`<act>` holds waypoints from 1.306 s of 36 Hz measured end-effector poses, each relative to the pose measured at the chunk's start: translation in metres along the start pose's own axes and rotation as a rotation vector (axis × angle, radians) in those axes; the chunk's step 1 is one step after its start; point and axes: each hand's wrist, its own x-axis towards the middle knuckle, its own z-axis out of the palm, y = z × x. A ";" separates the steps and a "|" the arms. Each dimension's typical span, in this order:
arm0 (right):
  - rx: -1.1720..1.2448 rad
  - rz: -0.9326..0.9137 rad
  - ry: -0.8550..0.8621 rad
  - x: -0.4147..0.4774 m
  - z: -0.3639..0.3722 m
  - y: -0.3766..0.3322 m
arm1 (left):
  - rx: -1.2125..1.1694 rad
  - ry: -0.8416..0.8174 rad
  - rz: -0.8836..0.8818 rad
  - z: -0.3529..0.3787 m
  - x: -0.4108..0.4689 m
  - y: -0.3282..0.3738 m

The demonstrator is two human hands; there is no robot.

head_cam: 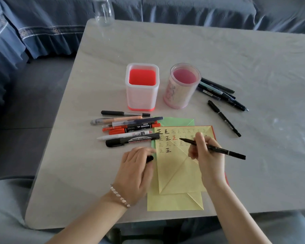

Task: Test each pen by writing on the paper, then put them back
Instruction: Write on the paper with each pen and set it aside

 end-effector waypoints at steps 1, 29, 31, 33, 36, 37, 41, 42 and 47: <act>0.080 0.052 -0.041 0.000 -0.004 -0.003 | -0.047 0.013 -0.026 -0.001 0.000 0.003; 0.002 0.008 -0.040 -0.028 -0.036 -0.042 | -0.268 -0.103 -0.201 -0.013 0.014 0.058; -0.005 0.004 -0.050 -0.028 -0.036 -0.041 | -0.241 -0.106 -0.181 -0.013 0.014 0.059; -0.013 -0.001 -0.075 -0.029 -0.034 -0.040 | -0.232 -0.112 -0.162 -0.013 0.014 0.062; -0.013 -0.004 -0.149 -0.035 -0.028 -0.037 | -0.256 -0.122 -0.142 -0.013 0.018 0.071; -0.001 0.003 -0.160 -0.036 -0.026 -0.035 | -0.266 -0.129 -0.140 -0.012 0.020 0.074; 0.022 0.007 -0.150 -0.038 -0.025 -0.029 | -0.333 -0.174 -0.174 -0.010 0.027 0.079; 0.017 -0.008 -0.146 -0.036 -0.027 -0.027 | -0.363 -0.196 -0.192 -0.009 0.028 0.080; 0.026 -0.111 -0.129 -0.030 -0.038 -0.024 | -0.568 -0.345 -0.298 -0.005 0.041 0.089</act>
